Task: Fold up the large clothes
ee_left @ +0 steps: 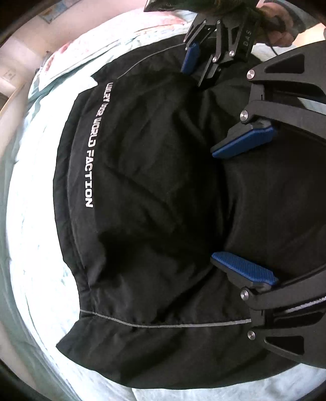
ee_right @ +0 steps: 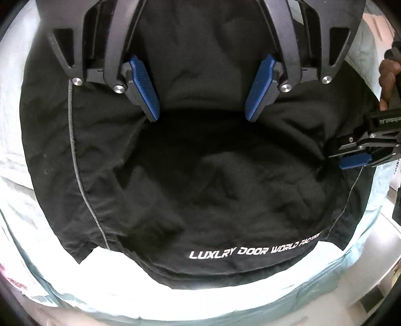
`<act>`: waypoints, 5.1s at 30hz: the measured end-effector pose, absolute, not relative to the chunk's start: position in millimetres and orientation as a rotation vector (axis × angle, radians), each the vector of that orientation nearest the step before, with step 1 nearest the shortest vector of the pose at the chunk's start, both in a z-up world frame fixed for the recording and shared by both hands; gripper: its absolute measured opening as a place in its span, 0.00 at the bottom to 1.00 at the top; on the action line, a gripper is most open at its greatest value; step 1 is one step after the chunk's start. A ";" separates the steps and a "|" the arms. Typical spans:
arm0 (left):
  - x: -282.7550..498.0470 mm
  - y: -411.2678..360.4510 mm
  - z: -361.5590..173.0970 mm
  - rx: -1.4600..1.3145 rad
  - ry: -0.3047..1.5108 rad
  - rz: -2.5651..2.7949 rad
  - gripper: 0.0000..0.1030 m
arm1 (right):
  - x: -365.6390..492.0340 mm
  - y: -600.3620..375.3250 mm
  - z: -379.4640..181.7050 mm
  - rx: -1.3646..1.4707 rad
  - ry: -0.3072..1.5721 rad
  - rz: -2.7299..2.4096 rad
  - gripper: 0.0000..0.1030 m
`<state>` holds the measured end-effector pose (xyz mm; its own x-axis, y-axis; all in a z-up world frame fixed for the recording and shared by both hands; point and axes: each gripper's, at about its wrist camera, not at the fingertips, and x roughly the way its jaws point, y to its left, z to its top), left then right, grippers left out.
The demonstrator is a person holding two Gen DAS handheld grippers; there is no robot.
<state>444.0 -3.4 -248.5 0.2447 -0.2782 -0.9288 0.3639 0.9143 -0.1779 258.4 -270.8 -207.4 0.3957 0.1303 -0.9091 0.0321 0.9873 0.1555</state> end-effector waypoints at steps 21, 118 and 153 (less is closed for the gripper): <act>479.6 139.1 -179.7 -0.132 1.165 -0.298 0.76 | 260.2 -432.3 -137.1 0.305 1.089 -0.171 0.71; 196.8 270.7 -226.9 -0.534 0.822 -0.580 0.47 | -65.7 -396.6 -182.2 0.385 0.773 -0.076 0.63; 164.5 47.9 -264.0 0.003 0.991 -0.530 0.60 | -11.5 -198.4 -238.6 0.071 0.976 -0.095 0.69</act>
<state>164.5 47.9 -264.0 0.4325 -0.4240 -0.7957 0.4263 0.8738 -0.2339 -11.5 -198.4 -238.6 0.5564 -0.0487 -0.8295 0.1124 0.9935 0.0170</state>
